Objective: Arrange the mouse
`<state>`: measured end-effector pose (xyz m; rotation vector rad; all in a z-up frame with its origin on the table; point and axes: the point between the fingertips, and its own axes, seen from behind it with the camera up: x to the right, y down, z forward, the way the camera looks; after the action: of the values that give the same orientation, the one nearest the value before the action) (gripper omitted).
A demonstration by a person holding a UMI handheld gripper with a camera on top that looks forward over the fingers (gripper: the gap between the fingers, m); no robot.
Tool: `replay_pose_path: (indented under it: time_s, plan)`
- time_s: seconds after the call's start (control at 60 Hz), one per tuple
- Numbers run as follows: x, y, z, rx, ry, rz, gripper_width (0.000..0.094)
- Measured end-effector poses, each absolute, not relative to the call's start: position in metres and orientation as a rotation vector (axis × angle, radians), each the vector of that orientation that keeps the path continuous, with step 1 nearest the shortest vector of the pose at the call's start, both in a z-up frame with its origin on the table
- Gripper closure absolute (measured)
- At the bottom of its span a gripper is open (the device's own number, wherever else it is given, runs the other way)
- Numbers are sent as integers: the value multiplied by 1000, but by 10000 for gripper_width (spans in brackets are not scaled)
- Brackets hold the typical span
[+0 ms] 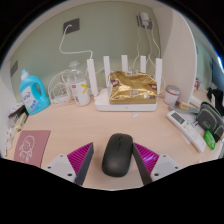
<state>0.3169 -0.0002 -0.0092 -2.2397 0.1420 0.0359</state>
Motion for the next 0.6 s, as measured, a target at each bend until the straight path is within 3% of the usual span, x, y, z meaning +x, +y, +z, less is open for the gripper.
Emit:
replay_pose_path:
  time_s: [0.133, 0.2, 0.5, 0.6]
  plan:
    - [313, 15, -13, -2235, 50, -82, 287]
    - [302, 17, -14, -2234, 25, -72, 460]
    - [314, 15, -11, -2264, 34, -102, 588]
    - [339, 13, 17, -2227, 122, -163, 587]
